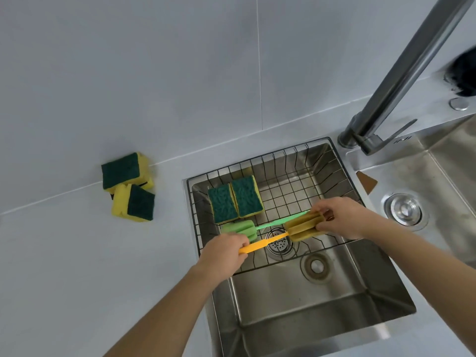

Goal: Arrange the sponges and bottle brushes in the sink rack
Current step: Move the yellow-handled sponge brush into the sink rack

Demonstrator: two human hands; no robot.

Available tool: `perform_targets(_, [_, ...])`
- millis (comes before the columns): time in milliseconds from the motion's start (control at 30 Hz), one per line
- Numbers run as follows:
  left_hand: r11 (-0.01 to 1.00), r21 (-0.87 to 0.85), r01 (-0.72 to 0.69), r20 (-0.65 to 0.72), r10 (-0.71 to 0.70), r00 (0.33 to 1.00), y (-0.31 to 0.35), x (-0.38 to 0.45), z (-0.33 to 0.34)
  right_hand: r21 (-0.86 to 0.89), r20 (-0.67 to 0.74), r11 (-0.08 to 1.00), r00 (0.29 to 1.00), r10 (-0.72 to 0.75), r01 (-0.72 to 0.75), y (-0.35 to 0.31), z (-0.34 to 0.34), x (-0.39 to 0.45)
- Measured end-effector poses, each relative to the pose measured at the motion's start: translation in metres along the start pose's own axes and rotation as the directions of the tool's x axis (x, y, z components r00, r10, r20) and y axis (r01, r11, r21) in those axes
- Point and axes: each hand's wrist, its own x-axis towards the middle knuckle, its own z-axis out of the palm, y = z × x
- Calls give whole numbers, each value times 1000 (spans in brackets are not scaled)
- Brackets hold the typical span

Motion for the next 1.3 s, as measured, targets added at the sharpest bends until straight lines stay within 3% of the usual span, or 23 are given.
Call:
perform_targets(167, [999,-23,41,60,-40,997,-6,12,3,7,-40,1000,999,20,-19,8,8,14])
perform_targets(433, [992,124,1,175,-23,984,-11,21,9,-88,-10,994,998,69,-70,12,22,25])
perform_targets(767, [990,141,-28,225,-5,974,-12,17,10,-95,13,995,1000,19,-17,6,18,20])
perform_targets(1000, [991,129,-36,182,12,983,-11,1,5,-131,-17,991,1000,6,-8,-6,13,4])
perform_targets(1300, [998,-5,-62,-13,62,998,-27,-36,-7,-226,-131,970,990,56,-85,-38,13,-30])
